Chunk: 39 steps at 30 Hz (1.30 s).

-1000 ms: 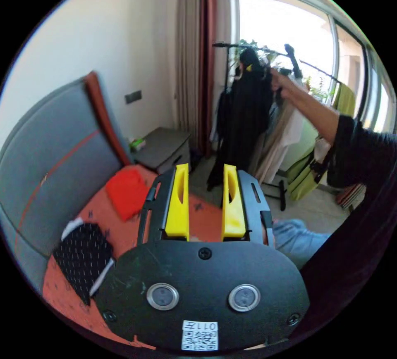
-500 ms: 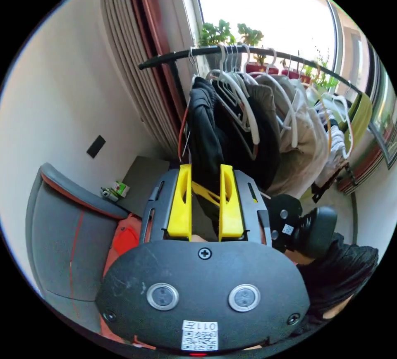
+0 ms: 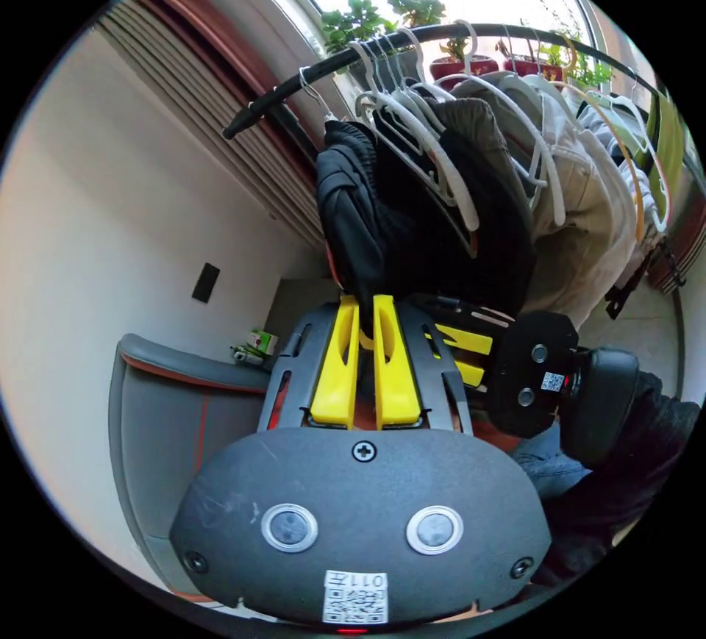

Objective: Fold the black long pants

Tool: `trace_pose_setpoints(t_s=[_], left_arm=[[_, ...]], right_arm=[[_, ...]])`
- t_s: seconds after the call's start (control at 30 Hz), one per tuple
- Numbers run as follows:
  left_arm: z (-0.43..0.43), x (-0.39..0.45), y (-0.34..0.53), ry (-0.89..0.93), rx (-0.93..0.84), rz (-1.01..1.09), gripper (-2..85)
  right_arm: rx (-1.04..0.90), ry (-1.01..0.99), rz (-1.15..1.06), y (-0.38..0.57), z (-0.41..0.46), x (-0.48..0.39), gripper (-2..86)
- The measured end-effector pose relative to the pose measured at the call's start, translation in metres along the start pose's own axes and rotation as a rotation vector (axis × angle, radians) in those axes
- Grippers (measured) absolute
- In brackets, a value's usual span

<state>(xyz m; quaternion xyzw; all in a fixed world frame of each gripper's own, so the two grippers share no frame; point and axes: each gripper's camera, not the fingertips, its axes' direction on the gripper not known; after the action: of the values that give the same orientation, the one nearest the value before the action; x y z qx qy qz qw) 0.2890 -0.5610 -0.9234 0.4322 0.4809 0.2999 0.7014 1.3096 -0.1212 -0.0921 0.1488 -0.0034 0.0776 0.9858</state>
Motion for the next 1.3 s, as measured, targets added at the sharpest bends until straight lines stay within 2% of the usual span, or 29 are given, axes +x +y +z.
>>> trace_pose_setpoints(t_s=[0.07,0.13,0.23,0.37,0.4,0.43,0.5,0.7,0.77,0.87,0.93,1.0,1.07,1.2,1.3], left_arm=[[0.001,0.003,-0.008,0.006,0.004,-0.008,1.3],[0.000,0.007,-0.017,0.001,0.007,-0.003,1.1],[-0.003,0.010,-0.027,-0.010,0.019,-0.014,0.9],[-0.005,0.010,-0.034,0.006,0.032,-0.039,0.8],[-0.006,0.012,-0.036,0.006,0.034,-0.032,0.8],[-0.007,0.015,-0.038,0.000,0.033,-0.028,0.8],[-0.009,0.017,-0.041,-0.001,0.029,-0.025,0.8],[-0.026,0.021,-0.052,-0.034,0.009,0.008,0.8],[-0.033,0.021,-0.053,-0.034,0.009,0.014,0.8],[-0.048,0.027,-0.052,-0.032,0.013,0.058,0.7],[-0.061,0.030,-0.048,-0.068,0.013,0.092,0.7],[-0.071,0.026,-0.045,-0.060,0.013,0.079,0.6],[-0.084,0.028,-0.042,-0.081,0.020,0.098,0.5],[-0.118,0.039,-0.036,-0.115,0.020,0.169,0.5],[-0.138,0.041,-0.031,-0.143,0.023,0.185,0.5]], right_arm=[[0.039,-0.010,0.015,0.006,-0.015,0.000,6.1],[0.116,0.061,0.007,0.013,-0.047,0.000,7.4],[0.107,0.124,-0.071,0.004,-0.082,0.003,5.9],[0.138,0.053,-0.152,-0.019,-0.127,0.031,4.9],[0.104,0.079,-0.191,-0.032,-0.123,0.043,5.0],[-0.016,0.100,-0.222,-0.050,-0.105,0.055,5.5],[-0.146,0.029,-0.318,-0.067,-0.077,0.063,6.6],[-0.411,0.246,-0.568,-0.071,-0.007,0.031,8.9],[-0.423,0.312,-0.575,-0.071,0.004,0.022,9.4],[-0.357,0.275,-0.439,-0.085,-0.002,0.022,10.6],[-0.391,0.209,-0.314,-0.092,0.000,0.032,11.1],[-0.390,0.128,-0.327,-0.092,0.001,0.024,10.7],[-0.309,0.102,-0.401,-0.091,-0.005,0.002,10.4],[-0.291,0.300,-0.460,-0.084,0.017,-0.041,5.2],[-0.298,0.338,-0.444,-0.083,0.027,-0.065,2.0]])
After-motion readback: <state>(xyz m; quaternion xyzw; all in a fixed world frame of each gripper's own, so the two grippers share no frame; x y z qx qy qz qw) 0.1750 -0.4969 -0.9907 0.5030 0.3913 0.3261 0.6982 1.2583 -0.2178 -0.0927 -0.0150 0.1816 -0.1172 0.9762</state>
